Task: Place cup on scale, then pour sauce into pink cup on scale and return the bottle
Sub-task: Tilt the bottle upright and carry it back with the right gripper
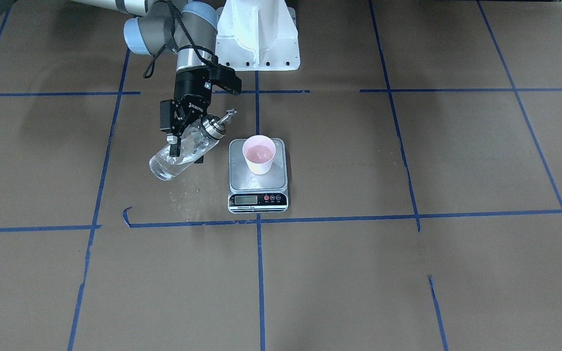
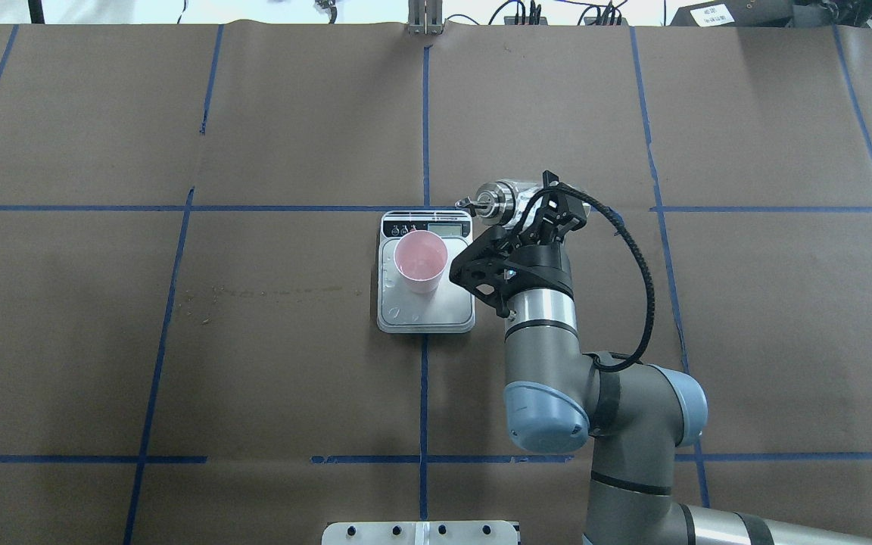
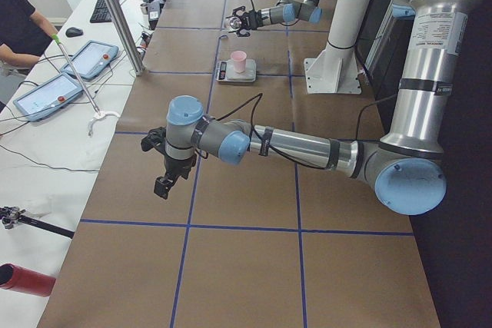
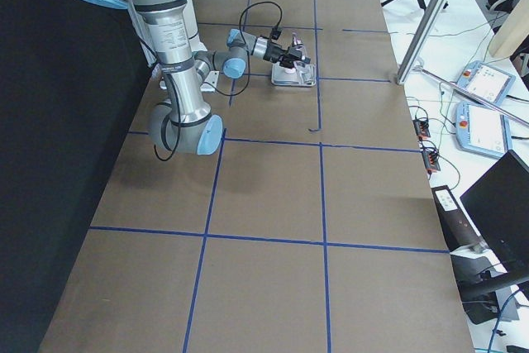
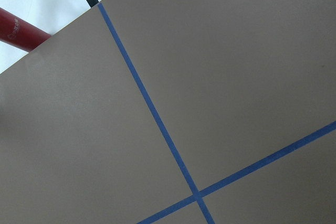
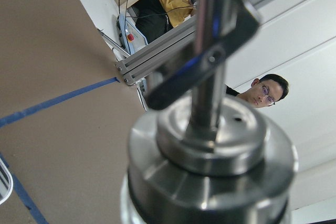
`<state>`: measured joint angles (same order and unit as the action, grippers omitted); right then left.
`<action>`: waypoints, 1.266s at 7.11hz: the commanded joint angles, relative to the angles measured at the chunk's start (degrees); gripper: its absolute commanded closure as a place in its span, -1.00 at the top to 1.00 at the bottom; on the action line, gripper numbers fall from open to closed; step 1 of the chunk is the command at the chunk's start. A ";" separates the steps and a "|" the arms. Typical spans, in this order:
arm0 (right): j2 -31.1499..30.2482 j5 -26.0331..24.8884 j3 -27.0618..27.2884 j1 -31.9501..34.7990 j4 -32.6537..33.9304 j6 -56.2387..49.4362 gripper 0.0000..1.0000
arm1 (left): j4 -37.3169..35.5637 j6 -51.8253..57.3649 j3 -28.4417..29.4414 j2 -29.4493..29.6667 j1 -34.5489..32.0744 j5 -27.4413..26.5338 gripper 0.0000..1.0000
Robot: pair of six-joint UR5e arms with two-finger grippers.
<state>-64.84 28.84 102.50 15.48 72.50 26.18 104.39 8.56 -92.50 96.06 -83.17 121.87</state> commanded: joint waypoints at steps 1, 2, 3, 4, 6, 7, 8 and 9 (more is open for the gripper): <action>-4.13 9.69 4.88 3.84 -0.69 20.59 -1.00 | -0.59 -0.65 -0.05 -2.00 -0.85 4.48 1.00; -7.12 12.70 6.30 6.03 -0.69 22.93 -1.00 | 0.37 0.14 -0.05 -4.19 -2.24 7.56 1.00; -10.28 18.47 7.62 8.41 -0.69 32.78 -1.00 | 4.81 -0.03 0.12 -5.08 -2.34 7.94 1.00; -12.40 23.92 9.02 10.17 -0.69 37.41 -1.00 | 5.47 -0.38 0.56 -5.70 -2.26 7.86 1.00; -15.58 24.59 9.56 10.54 -0.61 45.74 -1.00 | 5.56 -0.38 0.39 -8.85 -2.52 7.59 1.00; -16.89 27.90 9.65 10.63 -0.61 52.07 -1.00 | 5.39 -0.56 0.30 -8.96 -2.69 7.59 1.00; -19.17 28.37 9.74 10.63 -0.69 55.87 -1.00 | 5.38 -0.56 0.30 -8.96 -2.61 7.51 1.00; -22.23 27.94 9.65 10.54 -0.87 56.87 -1.00 | 5.38 -0.56 0.30 -8.87 -2.61 7.42 1.00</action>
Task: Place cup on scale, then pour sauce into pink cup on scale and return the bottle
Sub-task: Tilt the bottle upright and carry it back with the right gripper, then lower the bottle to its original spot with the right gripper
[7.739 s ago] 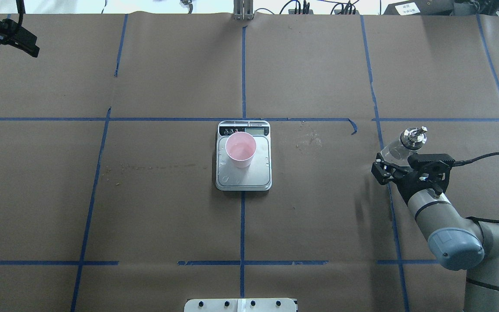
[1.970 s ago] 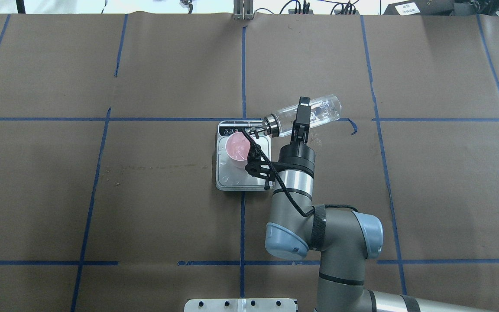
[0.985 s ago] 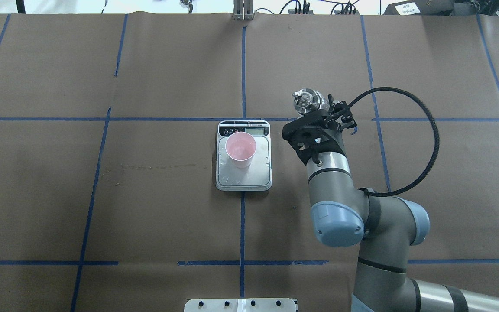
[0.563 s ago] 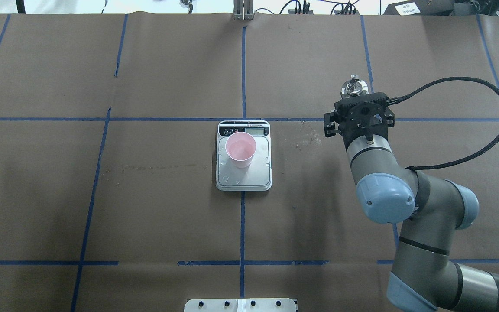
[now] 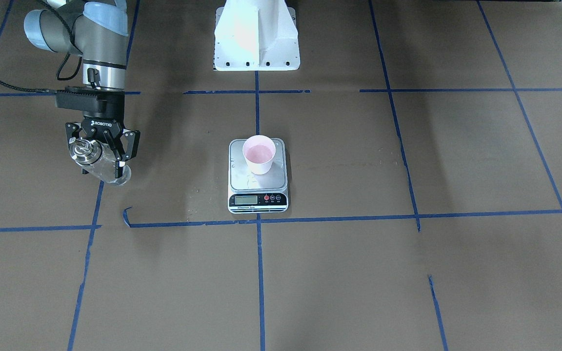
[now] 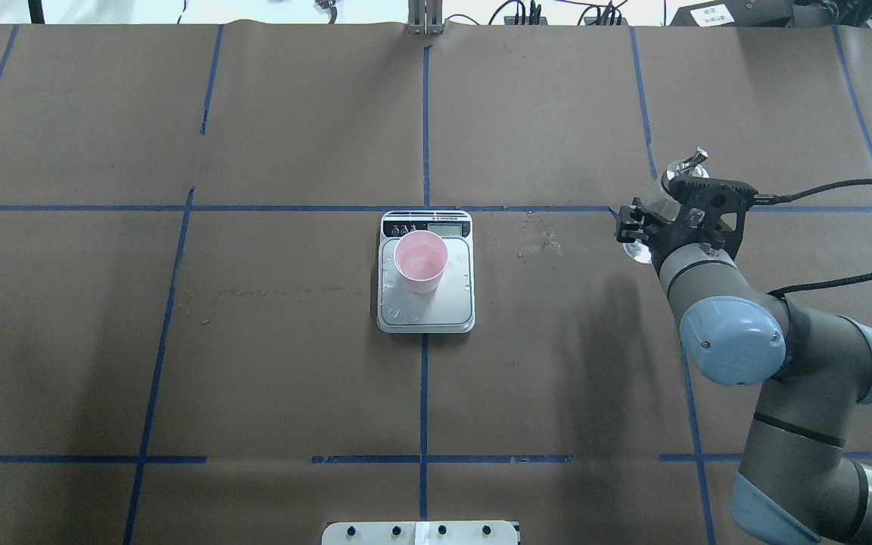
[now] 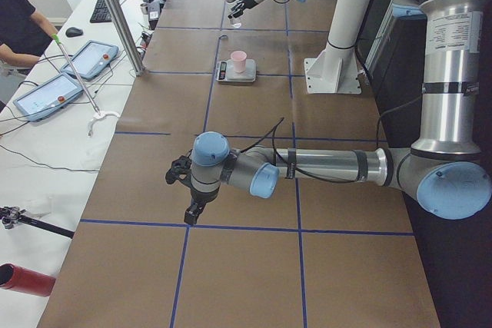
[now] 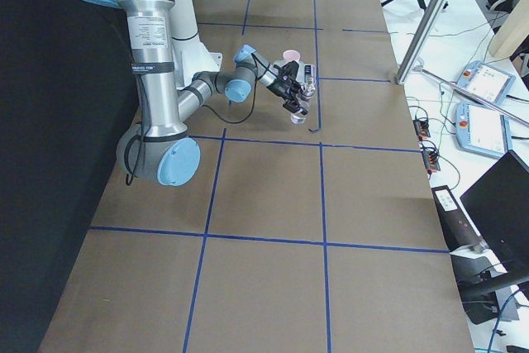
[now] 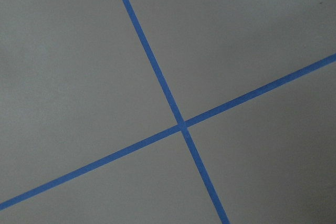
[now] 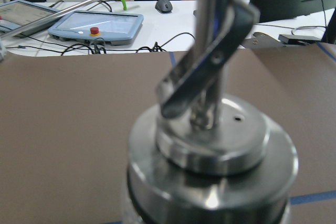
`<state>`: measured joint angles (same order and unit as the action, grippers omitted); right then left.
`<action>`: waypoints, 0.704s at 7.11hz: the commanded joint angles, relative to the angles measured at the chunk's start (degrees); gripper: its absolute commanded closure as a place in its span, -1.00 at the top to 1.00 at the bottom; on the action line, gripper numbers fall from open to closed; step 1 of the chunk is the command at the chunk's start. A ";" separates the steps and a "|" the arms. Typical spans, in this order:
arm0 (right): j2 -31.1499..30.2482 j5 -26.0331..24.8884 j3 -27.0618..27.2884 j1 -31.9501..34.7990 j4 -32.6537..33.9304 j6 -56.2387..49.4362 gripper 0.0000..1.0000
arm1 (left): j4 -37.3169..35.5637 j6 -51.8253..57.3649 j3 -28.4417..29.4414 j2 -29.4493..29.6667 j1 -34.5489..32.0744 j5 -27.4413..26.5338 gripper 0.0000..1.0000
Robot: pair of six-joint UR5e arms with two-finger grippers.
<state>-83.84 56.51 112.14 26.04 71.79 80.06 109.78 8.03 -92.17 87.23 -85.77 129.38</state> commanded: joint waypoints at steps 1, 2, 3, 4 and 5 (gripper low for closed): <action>-5.61 -2.00 0.26 -0.11 -0.25 3.00 -1.00 | -0.01 -0.03 -0.11 -0.04 -0.10 -0.01 1.00; -5.55 -2.19 -0.08 -0.37 -0.25 4.65 -1.00 | -0.01 -0.03 -0.02 -0.04 -0.10 -0.09 1.00; -5.03 -2.54 -0.43 -0.98 -0.34 8.85 -1.00 | -0.01 -0.03 -0.02 0.04 -0.01 -0.09 1.00; -4.24 -5.16 -0.61 -2.38 -0.25 9.41 -1.00 | -0.09 -0.12 -0.11 0.04 -0.01 -0.18 1.00; -2.84 -6.05 -2.09 -3.18 -0.25 9.42 -1.00 | -0.01 -0.12 -0.02 0.13 -0.01 -0.27 1.00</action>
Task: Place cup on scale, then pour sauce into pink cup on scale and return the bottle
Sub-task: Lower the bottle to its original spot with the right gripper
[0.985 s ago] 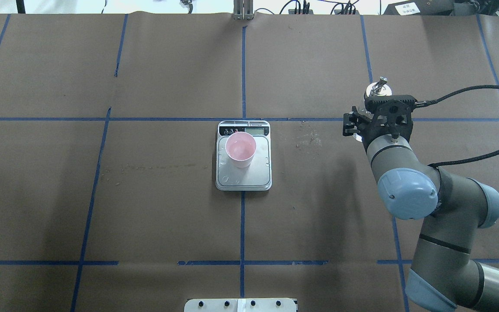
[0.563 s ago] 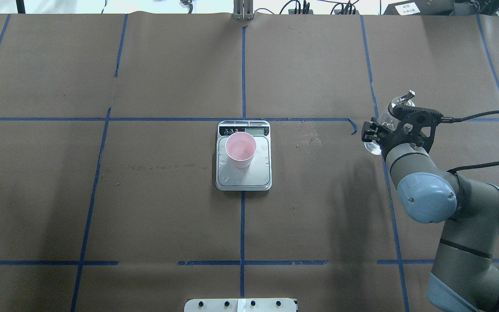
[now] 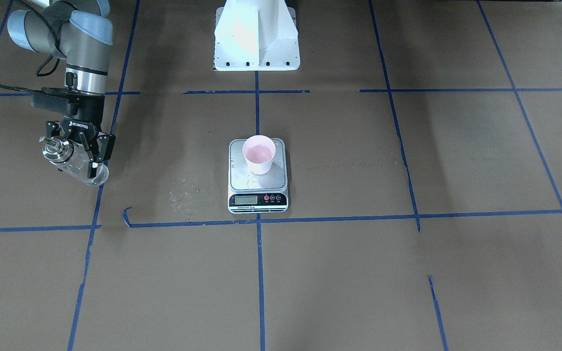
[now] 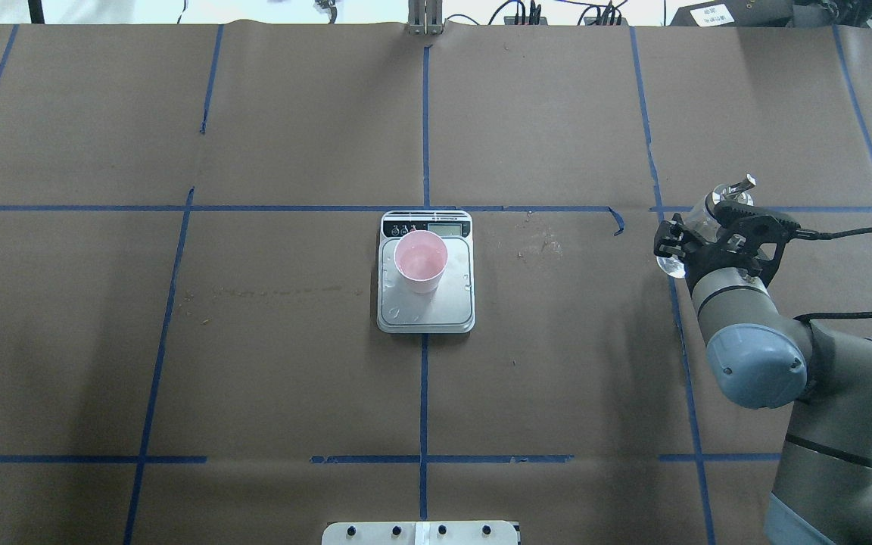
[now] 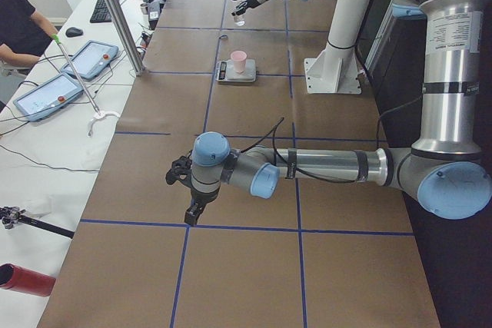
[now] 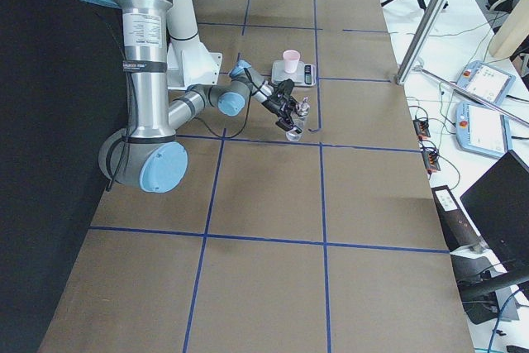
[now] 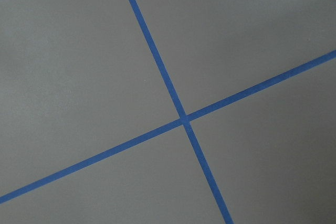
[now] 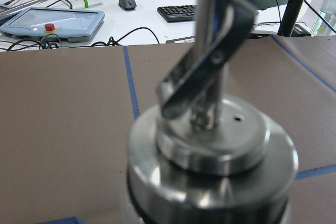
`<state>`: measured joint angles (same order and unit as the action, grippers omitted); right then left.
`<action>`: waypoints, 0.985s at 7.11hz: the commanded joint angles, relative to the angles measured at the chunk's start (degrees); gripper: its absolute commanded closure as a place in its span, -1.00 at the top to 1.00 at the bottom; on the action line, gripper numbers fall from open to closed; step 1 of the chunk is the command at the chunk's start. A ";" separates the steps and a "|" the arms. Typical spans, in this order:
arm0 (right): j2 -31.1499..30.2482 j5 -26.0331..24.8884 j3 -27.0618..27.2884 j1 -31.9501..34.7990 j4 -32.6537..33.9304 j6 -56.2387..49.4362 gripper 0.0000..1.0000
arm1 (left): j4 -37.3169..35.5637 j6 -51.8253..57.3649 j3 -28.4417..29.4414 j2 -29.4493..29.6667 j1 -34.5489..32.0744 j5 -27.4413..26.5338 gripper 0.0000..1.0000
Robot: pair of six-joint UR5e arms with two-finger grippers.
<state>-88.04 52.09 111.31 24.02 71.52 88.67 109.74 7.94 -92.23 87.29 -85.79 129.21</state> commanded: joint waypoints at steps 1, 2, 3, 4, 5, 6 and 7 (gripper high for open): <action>1.55 -3.64 -3.36 -2.13 0.02 0.89 -1.00 | -0.05 -0.03 0.03 0.17 0.01 -0.10 1.00; 1.64 -5.05 -3.56 -2.75 -0.07 0.89 -1.00 | -0.05 -0.03 0.12 0.17 0.01 -0.19 1.00; 1.64 -5.07 -3.65 -3.01 0.02 0.89 -1.00 | -0.05 -0.03 0.12 0.25 0.01 -0.19 1.00; 2.07 -5.07 -3.65 -3.10 0.02 0.80 -1.00 | -0.05 -0.03 0.12 0.25 0.01 -0.19 1.00; 2.25 -4.89 -3.74 -3.10 0.11 0.71 -1.00 | -0.05 -0.03 0.12 0.25 0.01 -0.19 1.00; 2.25 -4.72 -3.74 -3.10 0.11 0.80 -1.00 | -0.05 -0.03 0.12 0.25 0.01 -0.19 1.00; 2.17 -4.71 -4.43 -3.02 0.11 0.80 -1.00 | -0.05 0.06 0.12 0.34 0.10 -0.19 1.00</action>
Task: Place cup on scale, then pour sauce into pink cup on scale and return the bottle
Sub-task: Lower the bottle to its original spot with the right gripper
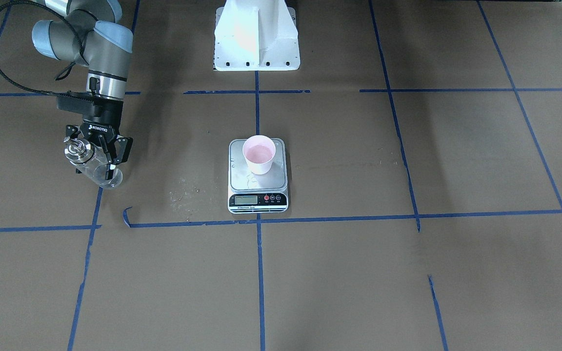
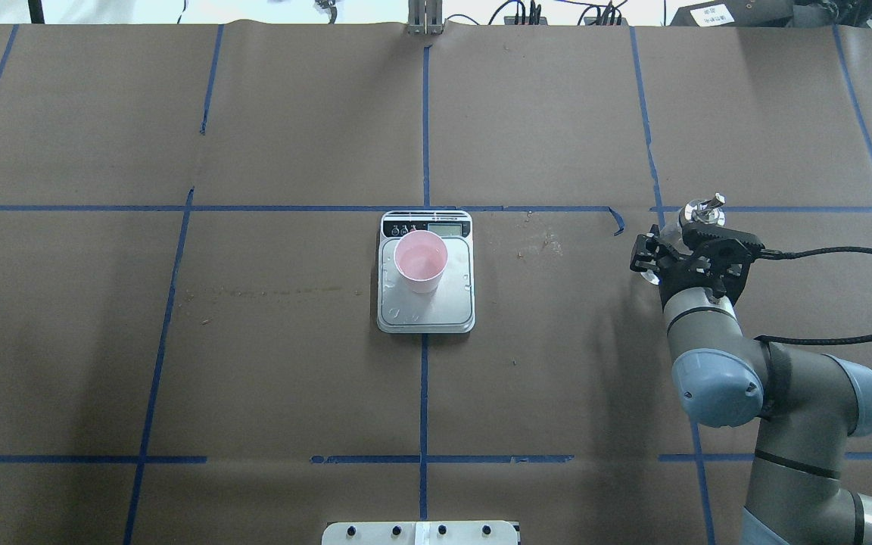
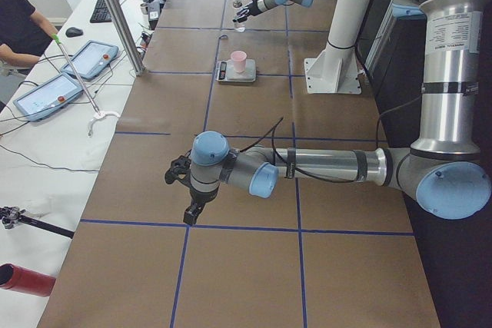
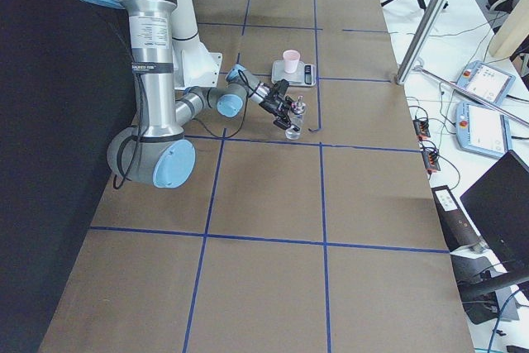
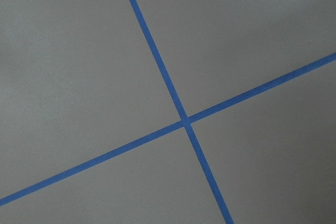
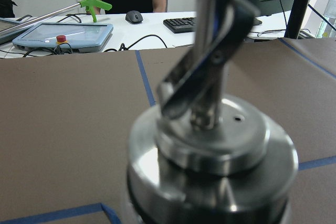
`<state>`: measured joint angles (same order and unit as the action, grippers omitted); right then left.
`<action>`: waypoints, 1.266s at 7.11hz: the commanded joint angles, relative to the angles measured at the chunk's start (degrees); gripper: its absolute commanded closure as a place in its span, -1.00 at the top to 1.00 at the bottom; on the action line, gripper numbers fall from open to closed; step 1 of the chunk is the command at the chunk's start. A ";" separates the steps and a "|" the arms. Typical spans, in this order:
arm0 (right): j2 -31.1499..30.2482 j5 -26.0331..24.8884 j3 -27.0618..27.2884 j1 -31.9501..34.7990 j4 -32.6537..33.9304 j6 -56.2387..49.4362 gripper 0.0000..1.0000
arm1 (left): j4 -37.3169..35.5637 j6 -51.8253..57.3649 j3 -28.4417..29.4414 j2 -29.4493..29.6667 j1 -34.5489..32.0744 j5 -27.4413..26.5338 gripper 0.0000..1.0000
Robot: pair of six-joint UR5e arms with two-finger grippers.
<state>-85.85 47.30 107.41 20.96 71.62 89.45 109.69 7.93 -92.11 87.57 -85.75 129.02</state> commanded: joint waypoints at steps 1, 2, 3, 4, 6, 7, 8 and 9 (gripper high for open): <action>-0.02 0.16 -0.88 0.04 0.01 -0.07 -1.00 | 0.00 -0.02 0.00 0.06 0.06 0.00 1.00; 0.16 0.24 -1.41 0.04 0.01 -0.07 -1.00 | -0.09 -0.02 -0.09 0.06 0.06 0.00 1.00; -0.02 0.33 -1.59 0.04 0.10 -0.07 -1.00 | -0.09 -0.02 -0.09 0.06 0.06 0.00 1.00; -0.02 0.33 -1.59 0.13 0.10 0.02 -1.00 | 0.00 0.07 -0.09 0.06 0.06 0.00 1.00; -0.28 2.26 -1.24 0.39 0.01 -0.07 -0.33 | 0.00 0.07 -0.09 0.32 0.06 -0.09 1.00; -0.46 2.27 -1.24 0.39 0.01 0.02 0.30 | 0.00 0.07 -0.09 0.32 0.06 -0.09 1.00; -0.63 2.27 -1.24 0.39 0.01 0.02 0.92 | 0.00 0.07 -0.17 0.32 0.06 -0.09 1.00; -0.63 2.18 -1.24 0.39 0.01 0.10 1.00 | 0.00 0.07 -0.17 0.32 0.06 -0.09 1.00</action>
<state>-86.40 49.51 106.17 21.35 71.63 89.48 109.69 8.00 -92.25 87.88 -85.69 128.94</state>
